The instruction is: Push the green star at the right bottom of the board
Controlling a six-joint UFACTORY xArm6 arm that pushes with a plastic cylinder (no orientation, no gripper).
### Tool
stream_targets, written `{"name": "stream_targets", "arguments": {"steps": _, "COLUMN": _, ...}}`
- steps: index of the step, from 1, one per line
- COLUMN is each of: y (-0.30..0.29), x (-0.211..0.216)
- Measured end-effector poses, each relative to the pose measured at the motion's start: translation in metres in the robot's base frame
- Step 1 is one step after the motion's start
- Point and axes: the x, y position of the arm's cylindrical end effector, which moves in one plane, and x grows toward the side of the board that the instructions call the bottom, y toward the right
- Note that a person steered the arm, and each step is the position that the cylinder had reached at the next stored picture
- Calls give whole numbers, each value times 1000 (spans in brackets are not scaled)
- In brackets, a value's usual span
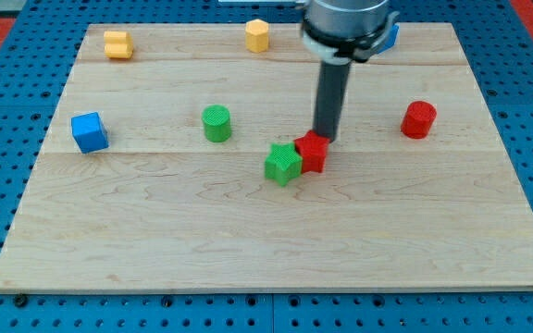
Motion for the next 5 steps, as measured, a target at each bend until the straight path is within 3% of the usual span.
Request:
{"name": "stream_targets", "arguments": {"steps": 1, "y": -61, "x": -6}}
{"name": "stream_targets", "arguments": {"steps": 2, "y": -88, "x": 17}}
{"name": "stream_targets", "arguments": {"steps": 3, "y": -84, "x": 69}}
{"name": "stream_targets", "arguments": {"steps": 4, "y": -10, "x": 113}}
{"name": "stream_targets", "arguments": {"steps": 5, "y": -32, "x": 119}}
